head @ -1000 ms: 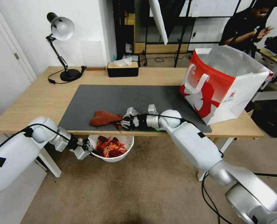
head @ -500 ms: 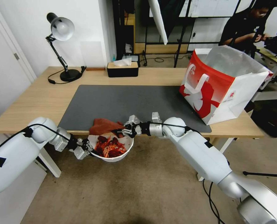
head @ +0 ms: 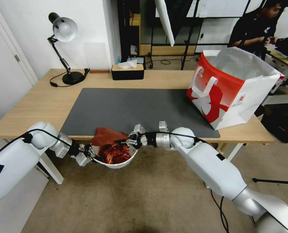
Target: Sweep shrimp from table into container with towel, then put container into takeout bag.
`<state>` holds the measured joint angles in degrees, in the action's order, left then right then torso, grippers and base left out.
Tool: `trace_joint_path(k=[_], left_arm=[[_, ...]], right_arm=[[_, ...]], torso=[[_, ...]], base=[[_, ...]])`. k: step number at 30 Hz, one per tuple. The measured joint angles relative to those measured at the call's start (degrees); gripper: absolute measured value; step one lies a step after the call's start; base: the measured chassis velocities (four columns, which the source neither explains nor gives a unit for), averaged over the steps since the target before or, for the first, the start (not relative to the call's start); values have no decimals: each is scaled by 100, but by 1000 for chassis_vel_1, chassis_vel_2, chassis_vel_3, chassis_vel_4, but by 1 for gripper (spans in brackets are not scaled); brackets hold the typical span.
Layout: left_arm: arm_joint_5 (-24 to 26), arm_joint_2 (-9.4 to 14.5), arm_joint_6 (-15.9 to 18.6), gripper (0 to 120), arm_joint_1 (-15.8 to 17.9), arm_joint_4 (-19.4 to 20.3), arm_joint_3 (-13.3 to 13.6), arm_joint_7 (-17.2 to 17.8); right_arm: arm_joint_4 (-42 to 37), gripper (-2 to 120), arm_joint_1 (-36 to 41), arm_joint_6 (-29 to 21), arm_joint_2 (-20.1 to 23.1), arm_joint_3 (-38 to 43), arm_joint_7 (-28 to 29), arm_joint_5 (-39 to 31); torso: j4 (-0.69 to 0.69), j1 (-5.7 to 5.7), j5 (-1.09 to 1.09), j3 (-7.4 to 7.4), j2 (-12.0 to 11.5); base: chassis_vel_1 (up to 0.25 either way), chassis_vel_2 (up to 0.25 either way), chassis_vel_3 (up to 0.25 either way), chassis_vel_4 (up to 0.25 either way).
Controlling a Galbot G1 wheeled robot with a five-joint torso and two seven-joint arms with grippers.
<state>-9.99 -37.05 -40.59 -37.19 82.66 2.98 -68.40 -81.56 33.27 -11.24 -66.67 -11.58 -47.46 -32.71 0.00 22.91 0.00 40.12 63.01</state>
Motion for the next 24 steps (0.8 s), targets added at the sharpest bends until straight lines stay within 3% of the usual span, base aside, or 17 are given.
trace_joint_path(k=[6, 9, 10, 12, 13, 15, 16, 19, 20, 24], left_arm=[[-4, 1, 2, 0, -3, 8, -4, 0], [-7, 0, 3, 0, -3, 22, -4, 0], [-7, 0, 3, 0, -3, 22, -4, 0], [-9, -1, 6, 0, -3, 34, 4, 0], [-9, -1, 6, 0, -3, 34, 4, 0], [-13, -11, 8, 0, -3, 37, 12, -1], [-13, -11, 8, 0, -3, 37, 12, -1], [-24, -37, 9, 0, -14, 44, 24, -5], [-24, -37, 9, 0, -14, 44, 24, -5], [-40, -69, 9, 0, -27, 46, 44, -9]], right_arm=[[-399, 6, 151, -78, 109, 381, 517, -664], [-749, 5, 328, -76, 135, 730, 1443, -1058], [-749, 5, 328, -76, 135, 730, 1443, -1058], [-1275, 5, 592, -265, 160, 1027, 2735, -1007], [-1275, 5, 592, -265, 160, 1027, 2735, -1007], [-1752, 5, 833, -666, 168, 1237, 3923, -844], [-1752, 5, 833, -666, 168, 1237, 3923, -844], [-2288, 5, 1167, -1179, 157, 1461, 5368, -615], [-2288, 5, 1167, -1179, 157, 1461, 5368, -615], [-2691, 5, 1521, -1646, 138, 1625, 6416, -314]], torso=[[0, 0, 0, -1, 0], [0, 0, 0, -1, 0], [0, 0, 0, -1, 0], [1, 0, 0, -1, 0], [1, 0, 0, -1, 0], [-1, 0, 1, -1, 0], [-1, 0, 1, -1, 0], [-1, 0, 1, -1, 1], [-1, 0, 1, -1, 1], [0, 0, 0, -2, 1]], base=[[0, 0, 0, 0], [0, 0, 0, 0], [0, 0, 0, 0], [0, 0, 0, 0], [0, 0, 0, 0], [0, 0, 0, 0], [0, 0, 0, 0], [0, 0, 0, 0], [0, 0, 0, 0], [0, 0, 0, 0]])
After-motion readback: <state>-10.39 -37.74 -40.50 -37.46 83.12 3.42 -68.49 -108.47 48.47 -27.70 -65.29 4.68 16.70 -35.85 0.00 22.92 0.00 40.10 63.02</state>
